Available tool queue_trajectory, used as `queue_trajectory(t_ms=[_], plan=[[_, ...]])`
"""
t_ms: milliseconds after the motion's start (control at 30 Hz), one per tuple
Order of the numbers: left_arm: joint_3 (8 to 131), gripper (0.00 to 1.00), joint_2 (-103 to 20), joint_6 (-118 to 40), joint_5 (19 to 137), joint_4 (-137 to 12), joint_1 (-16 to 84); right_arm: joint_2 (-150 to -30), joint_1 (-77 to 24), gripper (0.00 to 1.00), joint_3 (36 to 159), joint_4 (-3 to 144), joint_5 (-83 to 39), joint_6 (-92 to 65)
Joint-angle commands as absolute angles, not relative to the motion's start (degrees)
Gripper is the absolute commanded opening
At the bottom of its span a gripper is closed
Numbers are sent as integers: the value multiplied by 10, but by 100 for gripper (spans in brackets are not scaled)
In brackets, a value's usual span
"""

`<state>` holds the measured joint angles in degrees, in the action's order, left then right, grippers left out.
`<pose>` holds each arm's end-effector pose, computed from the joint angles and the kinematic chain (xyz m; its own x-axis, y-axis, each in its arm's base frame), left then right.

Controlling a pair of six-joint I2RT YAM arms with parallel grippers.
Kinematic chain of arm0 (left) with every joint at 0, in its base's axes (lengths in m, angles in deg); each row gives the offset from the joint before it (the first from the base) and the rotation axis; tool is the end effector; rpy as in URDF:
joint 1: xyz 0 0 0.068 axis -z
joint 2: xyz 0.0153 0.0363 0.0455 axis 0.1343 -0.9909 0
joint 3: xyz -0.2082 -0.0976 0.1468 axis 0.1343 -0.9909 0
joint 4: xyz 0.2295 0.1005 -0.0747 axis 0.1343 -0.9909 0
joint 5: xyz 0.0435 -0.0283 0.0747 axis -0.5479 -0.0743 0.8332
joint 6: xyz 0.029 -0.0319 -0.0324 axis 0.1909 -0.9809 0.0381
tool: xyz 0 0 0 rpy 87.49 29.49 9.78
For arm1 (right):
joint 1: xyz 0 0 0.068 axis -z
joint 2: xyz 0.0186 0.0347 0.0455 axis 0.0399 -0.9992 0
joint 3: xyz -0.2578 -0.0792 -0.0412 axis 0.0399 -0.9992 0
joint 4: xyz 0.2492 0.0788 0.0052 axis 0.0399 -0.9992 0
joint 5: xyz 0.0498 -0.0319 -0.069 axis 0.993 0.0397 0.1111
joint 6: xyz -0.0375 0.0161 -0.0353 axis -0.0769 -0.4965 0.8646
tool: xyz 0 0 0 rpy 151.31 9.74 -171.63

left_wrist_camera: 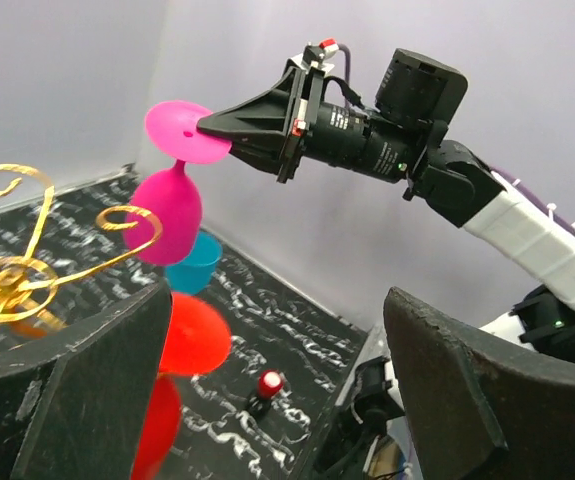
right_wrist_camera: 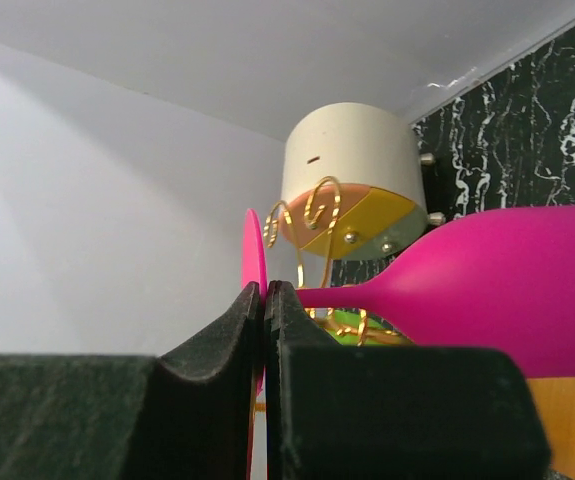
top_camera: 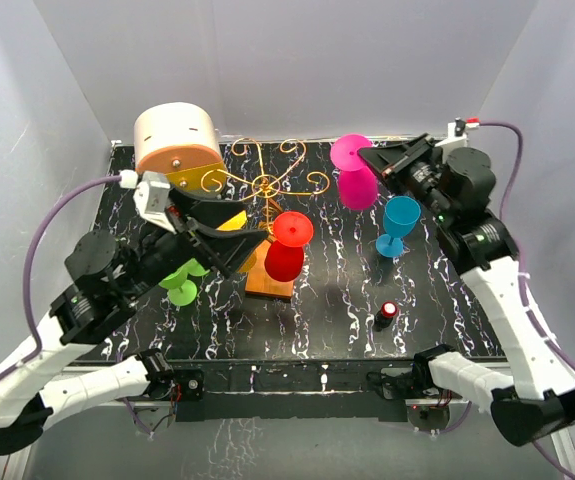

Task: Place the wine glass upside down on the wine glass rack

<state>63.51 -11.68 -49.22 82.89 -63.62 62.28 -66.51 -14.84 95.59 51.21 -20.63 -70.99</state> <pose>0.0821 -0.1186 0.4856 -0.1200 -0.4831 -0.8673 0.8619 0.3829 -0.3325 0.1943 0.0657 0.4570 -0.4188 0.8008 -0.4281 -0.1418 0.4080 0.9019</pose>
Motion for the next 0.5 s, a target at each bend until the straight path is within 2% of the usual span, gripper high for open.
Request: queue_trajectory(t_ms=[0, 267, 467], plan=[[648, 86, -63, -470, 939, -759, 624, -701, -149, 0, 944, 625, -203, -695], [663, 86, 8, -463, 1099, -897, 624, -786, -149, 0, 957, 676, -106, -690], [657, 86, 36, -459, 1147, -920, 624, -810, -150, 0, 952, 700, -53, -707]])
